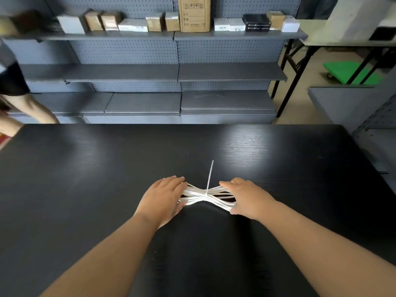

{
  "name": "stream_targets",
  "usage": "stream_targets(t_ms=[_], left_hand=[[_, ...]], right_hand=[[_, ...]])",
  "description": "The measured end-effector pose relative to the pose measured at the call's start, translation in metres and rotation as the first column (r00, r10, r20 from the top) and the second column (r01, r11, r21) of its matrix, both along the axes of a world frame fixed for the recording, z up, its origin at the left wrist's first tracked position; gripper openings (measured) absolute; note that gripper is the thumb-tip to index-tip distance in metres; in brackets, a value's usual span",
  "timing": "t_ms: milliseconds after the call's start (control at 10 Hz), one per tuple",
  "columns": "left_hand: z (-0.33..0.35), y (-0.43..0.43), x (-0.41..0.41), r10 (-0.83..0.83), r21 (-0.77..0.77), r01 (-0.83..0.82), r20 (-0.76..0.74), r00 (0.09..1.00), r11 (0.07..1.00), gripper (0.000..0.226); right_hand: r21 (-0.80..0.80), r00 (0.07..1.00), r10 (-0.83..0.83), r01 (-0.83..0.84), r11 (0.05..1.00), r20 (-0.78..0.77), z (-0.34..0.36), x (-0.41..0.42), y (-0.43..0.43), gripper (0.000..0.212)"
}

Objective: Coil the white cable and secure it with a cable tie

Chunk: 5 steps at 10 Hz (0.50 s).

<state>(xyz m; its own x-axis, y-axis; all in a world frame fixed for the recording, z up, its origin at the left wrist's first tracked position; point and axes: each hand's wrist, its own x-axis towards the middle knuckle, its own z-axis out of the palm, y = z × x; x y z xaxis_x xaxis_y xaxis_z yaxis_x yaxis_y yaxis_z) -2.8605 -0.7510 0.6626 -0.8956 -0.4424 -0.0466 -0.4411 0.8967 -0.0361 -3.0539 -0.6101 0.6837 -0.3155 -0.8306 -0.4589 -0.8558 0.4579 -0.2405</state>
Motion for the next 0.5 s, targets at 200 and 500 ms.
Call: stream_targets(t_ms=[200,500], left_hand=[[0.002,-0.03,0.027,0.085,0.04,-0.088,0.066,0.994,0.995,0.05],[0.026,-0.056,0.041,0.065,0.147,-0.079,0.098,0.993,0.986,0.051]], right_hand=[[-0.089,0.999,-0.019,0.022,0.996,0.03,-0.006,0.026,-0.038,0.076],[-0.059,0.999,-0.039,0.041,0.997,0.036,0.021,0.019,-0.052,0.076]])
